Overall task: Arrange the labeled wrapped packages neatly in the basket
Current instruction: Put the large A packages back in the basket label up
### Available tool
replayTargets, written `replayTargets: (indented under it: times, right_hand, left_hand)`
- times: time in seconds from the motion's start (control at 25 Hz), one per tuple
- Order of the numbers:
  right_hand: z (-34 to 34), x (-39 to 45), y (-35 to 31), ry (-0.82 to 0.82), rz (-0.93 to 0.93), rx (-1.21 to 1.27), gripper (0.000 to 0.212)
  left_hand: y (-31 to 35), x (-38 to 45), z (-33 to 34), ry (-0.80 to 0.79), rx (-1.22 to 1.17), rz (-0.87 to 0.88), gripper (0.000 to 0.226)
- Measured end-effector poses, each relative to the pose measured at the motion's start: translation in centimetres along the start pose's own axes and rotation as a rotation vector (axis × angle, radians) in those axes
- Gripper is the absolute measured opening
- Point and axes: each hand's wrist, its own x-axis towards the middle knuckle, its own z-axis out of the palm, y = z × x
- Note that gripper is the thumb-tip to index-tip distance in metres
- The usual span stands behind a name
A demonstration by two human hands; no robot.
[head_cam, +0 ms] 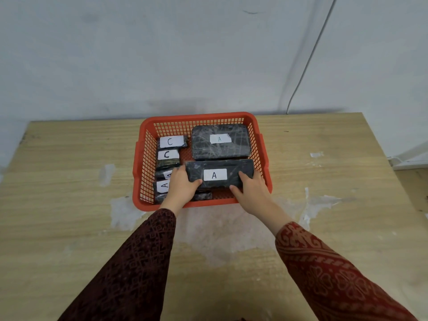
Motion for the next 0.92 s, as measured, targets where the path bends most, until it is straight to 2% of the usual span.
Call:
replayTargets:
  times: [0.16,0.32,0.52,0.6,0.76,0.92]
  right_hand:
    - [0.7,-0.2,-0.1,-0.037,-0.005,-0.126,0.08]
    - [1.3,-0.5,0.1,-0.03,-0.032,-0.201,0.085]
    - [0.8,-1.3,0.4,-0.074,-0.187,-0.311,0.098]
    - [0.5,-1.2,0.4,-0.123,-0.184,-0.331,0.103]
    - [-0.5,0.1,-0.1,-0.244,-0.137,-0.253,0.089]
    - [-1.6,0.2,0.1,-0.23,-0.162,-0.235,0.075]
  left_hand:
    - [-0.2,-0.1,0.5,0.067,-0.043,0.016,0.063]
    - [-0.3,-0.4,0.7,0.096,-0.037,0.053,0.059]
    - [-0.2,-0.2,1.0,0.098,-0.003,0.07,0.06]
    - [-0.2,-0.1,1.0,0.104,0.015,0.081,0.06]
    - [-0.5,-0.4,0.8,0.13,0.023,0.088,0.062]
    - [0.0,-0.9,0.3,0.122,0.012,0.087,0.061]
